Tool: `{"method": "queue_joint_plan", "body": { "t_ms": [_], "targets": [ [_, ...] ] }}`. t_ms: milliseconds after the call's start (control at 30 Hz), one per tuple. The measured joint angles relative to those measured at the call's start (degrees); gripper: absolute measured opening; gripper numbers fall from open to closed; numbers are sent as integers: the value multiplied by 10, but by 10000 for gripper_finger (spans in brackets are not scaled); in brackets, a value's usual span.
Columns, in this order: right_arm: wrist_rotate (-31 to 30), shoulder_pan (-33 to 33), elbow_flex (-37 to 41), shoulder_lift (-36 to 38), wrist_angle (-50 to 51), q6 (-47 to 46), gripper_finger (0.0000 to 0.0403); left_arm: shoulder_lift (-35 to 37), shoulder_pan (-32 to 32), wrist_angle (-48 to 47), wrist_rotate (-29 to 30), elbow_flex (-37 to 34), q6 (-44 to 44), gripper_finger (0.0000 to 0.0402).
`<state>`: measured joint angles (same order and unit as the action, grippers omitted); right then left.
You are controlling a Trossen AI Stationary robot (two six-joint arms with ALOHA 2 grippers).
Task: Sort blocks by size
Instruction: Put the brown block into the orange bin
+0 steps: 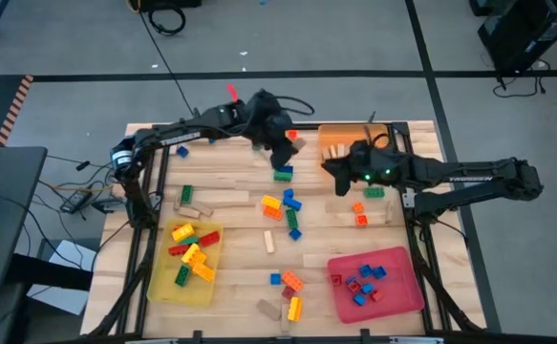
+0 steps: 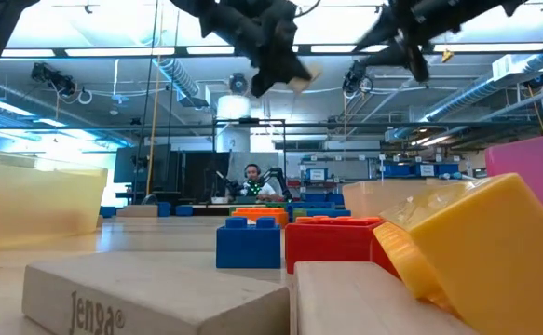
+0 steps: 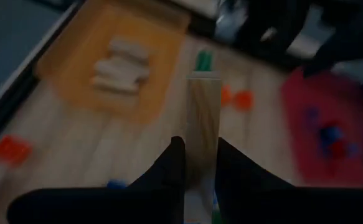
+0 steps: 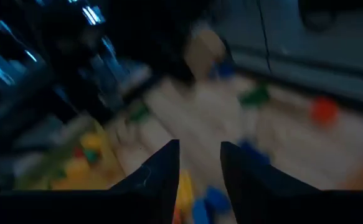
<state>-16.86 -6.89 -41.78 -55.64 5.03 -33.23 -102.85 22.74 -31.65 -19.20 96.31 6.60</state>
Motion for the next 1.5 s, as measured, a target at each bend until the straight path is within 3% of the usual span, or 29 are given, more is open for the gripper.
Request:
{"method": "queue_joint_plan", "body": {
  "t_ms": [200,467,600,800,967,1067,1267,1500],
  "targets": [
    [18,-34,0,-3,-109,18,166,-4,-9,115,-71,0,74,58],
    [82,-70,0,-3,-175,25,231,-5,-21,193,-83,0,116,58],
    [103,-79,0,-6,-202,38,238,-7,-23,211,-87,0,122,58],
    [123,-86,0,-30,-224,41,191,-7,-31,234,-88,0,125,58],
    [127,-86,0,-44,-266,75,118,-7,-33,238,-86,0,125,59],
    [137,-86,0,-42,-274,90,72,-7,-34,245,-90,0,118,79],
    [135,-88,-1,-43,-274,114,70,-7,-34,244,-75,0,124,136],
    [137,-115,-1,-40,-271,101,70,-7,-34,247,-51,0,108,176]
  ]
}}
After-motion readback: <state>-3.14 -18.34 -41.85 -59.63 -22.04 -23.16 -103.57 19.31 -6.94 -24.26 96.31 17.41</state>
